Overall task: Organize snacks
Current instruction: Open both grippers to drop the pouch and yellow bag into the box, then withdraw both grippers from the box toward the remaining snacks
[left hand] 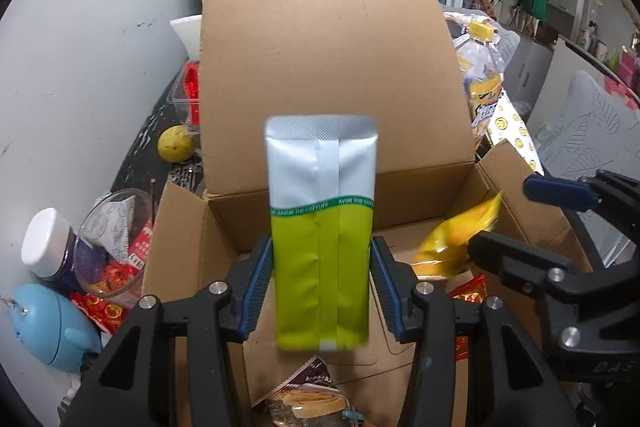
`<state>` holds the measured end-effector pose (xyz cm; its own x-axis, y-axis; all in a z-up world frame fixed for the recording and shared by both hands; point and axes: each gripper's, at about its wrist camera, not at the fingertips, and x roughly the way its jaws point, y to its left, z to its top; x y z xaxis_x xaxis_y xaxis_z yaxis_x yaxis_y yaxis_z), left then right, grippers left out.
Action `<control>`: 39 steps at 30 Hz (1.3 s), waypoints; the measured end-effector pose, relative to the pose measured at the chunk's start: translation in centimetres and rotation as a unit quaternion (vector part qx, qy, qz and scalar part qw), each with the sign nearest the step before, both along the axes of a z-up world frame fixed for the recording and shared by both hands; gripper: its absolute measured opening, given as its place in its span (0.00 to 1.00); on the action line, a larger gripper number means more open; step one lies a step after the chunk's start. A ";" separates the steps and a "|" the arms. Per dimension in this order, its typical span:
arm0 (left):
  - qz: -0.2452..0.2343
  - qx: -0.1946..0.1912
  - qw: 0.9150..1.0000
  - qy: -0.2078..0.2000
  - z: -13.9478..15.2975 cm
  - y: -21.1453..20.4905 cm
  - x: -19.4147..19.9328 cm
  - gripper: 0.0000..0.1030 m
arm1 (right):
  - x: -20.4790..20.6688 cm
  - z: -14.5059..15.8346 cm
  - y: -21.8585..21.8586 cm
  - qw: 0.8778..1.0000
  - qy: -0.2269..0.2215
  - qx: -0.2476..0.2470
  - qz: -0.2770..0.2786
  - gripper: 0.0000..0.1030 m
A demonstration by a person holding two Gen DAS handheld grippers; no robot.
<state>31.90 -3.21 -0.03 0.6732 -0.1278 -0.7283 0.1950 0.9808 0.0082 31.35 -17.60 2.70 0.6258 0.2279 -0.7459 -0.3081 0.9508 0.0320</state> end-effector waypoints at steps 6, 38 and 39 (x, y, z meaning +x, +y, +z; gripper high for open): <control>0.024 0.020 1.000 -0.003 1.0 0.3 -1.1 0.61 | -1.4 1.0 -0.1 1.000 -0.008 -0.009 -0.004 0.74; 0.018 -0.014 0.992 -0.126 12.9 1.4 -17.0 0.77 | -17.1 11.1 -1.6 0.991 -0.128 0.014 -0.022 0.82; 0.018 -0.015 0.992 -0.127 12.9 1.5 -17.5 0.77 | -17.8 11.1 -1.6 0.991 -0.131 0.015 -0.022 0.84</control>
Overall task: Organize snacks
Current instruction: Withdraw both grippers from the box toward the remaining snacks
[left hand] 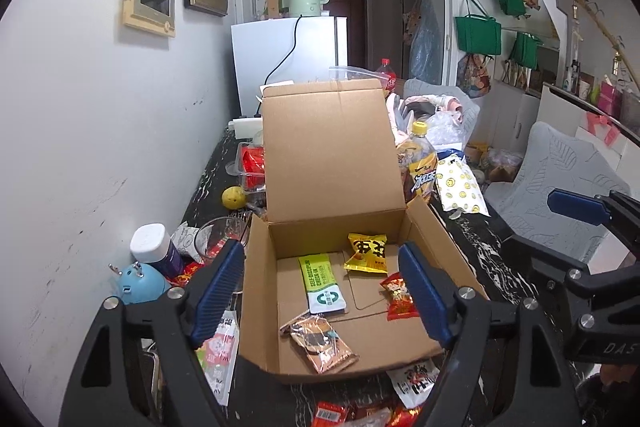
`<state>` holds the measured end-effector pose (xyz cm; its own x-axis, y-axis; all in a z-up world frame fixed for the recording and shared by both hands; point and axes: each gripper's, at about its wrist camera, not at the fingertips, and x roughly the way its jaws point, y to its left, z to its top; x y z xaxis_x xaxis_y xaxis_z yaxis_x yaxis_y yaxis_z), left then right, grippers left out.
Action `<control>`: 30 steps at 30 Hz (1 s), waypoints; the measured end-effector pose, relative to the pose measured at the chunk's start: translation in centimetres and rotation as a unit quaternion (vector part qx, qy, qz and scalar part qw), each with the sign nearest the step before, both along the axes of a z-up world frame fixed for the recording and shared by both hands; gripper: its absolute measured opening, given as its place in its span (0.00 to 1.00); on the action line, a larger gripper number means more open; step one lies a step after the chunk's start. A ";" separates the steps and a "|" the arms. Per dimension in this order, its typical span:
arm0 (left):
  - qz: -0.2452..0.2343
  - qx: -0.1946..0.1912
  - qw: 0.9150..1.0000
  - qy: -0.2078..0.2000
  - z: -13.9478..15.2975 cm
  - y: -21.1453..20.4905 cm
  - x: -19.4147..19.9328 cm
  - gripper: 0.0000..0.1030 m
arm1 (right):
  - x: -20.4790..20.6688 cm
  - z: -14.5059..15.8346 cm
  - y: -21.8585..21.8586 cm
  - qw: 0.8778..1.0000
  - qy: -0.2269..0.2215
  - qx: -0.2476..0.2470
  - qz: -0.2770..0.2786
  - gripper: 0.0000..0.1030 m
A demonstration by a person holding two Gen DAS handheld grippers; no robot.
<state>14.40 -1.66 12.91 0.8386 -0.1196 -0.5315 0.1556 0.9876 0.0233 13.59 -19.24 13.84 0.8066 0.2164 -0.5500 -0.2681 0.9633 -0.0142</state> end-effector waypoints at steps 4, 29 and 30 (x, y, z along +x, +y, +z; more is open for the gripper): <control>-0.004 -0.005 1.000 -0.003 -0.1 0.4 -2.2 0.77 | -2.2 -0.2 0.0 1.000 -0.007 0.004 0.000 0.87; -0.033 0.029 0.999 0.022 -7.3 -0.4 -11.1 0.77 | -9.7 -9.9 -0.9 0.998 0.050 0.046 -0.013 0.91; -0.033 0.028 0.999 0.026 -7.6 -0.4 -11.2 0.77 | -9.9 -10.5 -1.0 0.997 0.055 0.048 -0.015 0.91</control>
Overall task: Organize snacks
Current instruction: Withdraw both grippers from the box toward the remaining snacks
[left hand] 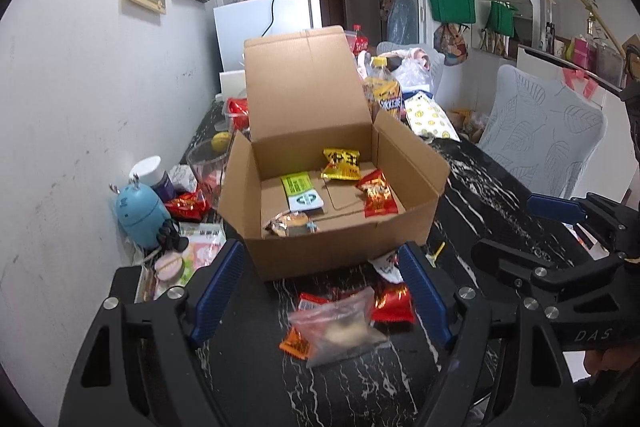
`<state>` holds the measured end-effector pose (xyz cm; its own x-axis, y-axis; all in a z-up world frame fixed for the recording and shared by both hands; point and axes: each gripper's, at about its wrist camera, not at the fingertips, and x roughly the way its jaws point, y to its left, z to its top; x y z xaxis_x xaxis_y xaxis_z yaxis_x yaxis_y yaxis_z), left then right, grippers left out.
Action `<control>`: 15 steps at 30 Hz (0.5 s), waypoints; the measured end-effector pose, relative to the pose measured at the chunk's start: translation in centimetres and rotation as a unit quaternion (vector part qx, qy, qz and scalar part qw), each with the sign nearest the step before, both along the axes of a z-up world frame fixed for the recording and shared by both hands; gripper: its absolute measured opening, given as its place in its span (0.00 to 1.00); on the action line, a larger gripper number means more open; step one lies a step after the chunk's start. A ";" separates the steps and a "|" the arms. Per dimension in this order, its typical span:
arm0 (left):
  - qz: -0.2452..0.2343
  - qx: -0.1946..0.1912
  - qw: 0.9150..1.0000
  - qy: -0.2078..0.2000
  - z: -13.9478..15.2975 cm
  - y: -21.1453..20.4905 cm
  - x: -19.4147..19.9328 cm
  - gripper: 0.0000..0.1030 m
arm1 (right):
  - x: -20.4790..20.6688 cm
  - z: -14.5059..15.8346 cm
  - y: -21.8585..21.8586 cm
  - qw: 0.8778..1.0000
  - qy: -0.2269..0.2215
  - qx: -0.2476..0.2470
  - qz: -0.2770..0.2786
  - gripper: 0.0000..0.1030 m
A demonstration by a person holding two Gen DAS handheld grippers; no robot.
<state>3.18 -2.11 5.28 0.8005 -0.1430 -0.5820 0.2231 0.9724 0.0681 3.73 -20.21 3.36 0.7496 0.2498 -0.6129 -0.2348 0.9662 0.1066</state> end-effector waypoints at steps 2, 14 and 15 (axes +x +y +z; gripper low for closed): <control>-0.002 -0.001 1.000 0.008 -0.7 -0.1 -0.3 0.77 | -0.1 -0.9 -0.2 1.000 0.011 0.009 -0.003 0.91; 0.002 -0.020 0.998 0.054 -4.9 0.7 -0.5 0.77 | 0.0 -5.9 -0.2 0.998 0.063 0.024 0.000 0.91; 0.004 -0.021 0.998 0.057 -5.2 0.8 -0.5 0.77 | 0.1 -6.2 -0.2 0.998 0.065 0.024 0.001 0.91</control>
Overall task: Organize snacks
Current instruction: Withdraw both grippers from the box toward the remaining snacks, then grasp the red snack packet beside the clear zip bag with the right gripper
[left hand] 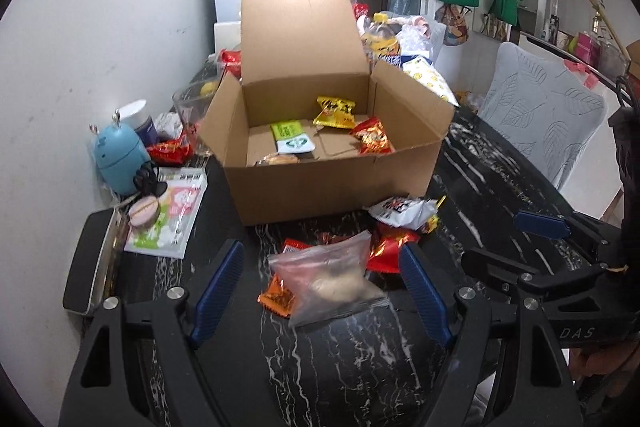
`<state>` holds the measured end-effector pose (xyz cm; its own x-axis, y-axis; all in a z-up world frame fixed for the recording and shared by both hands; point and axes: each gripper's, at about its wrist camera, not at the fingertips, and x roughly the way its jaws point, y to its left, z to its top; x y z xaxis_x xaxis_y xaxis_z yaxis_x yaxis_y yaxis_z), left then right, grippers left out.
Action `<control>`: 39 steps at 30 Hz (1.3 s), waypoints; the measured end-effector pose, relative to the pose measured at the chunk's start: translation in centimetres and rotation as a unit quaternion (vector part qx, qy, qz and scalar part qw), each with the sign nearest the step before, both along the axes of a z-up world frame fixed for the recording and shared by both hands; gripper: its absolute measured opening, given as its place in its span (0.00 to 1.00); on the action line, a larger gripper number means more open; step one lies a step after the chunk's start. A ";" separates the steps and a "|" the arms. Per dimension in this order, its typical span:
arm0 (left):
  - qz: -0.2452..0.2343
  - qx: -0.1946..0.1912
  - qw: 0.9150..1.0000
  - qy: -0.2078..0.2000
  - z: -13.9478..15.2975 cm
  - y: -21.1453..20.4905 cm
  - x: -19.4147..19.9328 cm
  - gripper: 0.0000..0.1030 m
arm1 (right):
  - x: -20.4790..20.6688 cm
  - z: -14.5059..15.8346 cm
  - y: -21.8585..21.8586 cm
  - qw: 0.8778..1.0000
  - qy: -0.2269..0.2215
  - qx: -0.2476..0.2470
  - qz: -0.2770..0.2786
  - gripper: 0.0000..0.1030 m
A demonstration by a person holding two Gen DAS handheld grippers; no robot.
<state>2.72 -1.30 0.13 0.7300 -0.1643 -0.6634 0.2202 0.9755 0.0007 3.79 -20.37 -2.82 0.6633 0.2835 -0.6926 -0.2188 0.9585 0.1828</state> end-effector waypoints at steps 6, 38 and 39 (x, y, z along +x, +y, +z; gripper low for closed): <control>0.019 -0.011 0.999 0.025 -1.8 1.4 0.4 0.77 | 0.9 -1.9 0.8 1.000 0.026 0.009 0.013 0.91; 0.061 -0.061 0.994 0.071 -4.8 4.4 2.3 0.77 | 7.1 -5.7 2.6 0.988 0.122 0.095 0.009 0.35; 0.055 -0.068 0.993 0.074 -4.9 4.1 2.4 0.77 | 6.9 -5.6 2.5 0.988 0.121 0.094 0.009 0.35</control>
